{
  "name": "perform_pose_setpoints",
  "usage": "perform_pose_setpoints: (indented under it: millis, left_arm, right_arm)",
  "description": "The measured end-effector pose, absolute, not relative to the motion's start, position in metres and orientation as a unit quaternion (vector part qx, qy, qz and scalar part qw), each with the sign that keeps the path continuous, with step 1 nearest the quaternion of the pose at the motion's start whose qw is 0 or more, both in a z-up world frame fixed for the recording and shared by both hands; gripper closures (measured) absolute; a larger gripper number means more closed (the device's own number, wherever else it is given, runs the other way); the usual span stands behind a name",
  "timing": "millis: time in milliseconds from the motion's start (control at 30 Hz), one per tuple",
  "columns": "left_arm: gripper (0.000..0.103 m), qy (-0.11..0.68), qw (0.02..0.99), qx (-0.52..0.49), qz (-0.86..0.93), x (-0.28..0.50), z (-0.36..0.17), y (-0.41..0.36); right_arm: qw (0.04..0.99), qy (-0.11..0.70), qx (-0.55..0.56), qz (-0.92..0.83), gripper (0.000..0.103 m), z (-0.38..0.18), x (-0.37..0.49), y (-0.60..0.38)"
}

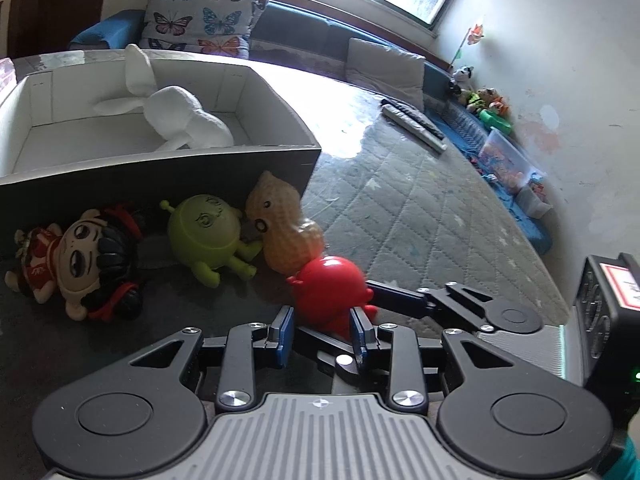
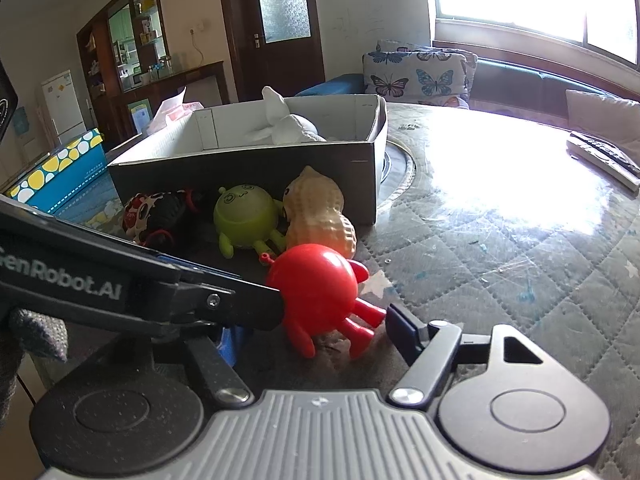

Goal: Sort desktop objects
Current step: 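Move the left gripper to the red round toy and grasp it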

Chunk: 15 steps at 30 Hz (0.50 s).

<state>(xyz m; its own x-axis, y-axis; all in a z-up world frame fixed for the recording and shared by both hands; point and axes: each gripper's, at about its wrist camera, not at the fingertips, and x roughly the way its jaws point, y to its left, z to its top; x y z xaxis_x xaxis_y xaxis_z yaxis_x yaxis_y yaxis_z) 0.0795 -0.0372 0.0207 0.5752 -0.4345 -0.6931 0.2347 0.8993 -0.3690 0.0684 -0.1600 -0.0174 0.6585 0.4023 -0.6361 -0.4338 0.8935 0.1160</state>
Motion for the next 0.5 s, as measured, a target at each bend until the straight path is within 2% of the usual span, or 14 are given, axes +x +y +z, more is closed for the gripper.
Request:
perform_pose_setpoints:
  millis: [100,500]
  left_arm:
    - [0.070,0.420,0.878,-0.119,-0.194,0.083,0.020,-0.038]
    - [0.067,0.426,0.873,-0.129,-0.200,0.091,0.019,-0.038]
  right_arm:
    - [0.910,0.344,-0.020,0.230,0.036,-0.018,0.071,-0.160]
    - [0.910,0.341,-0.020,0.235,0.037,-0.019,0.071,-0.162]
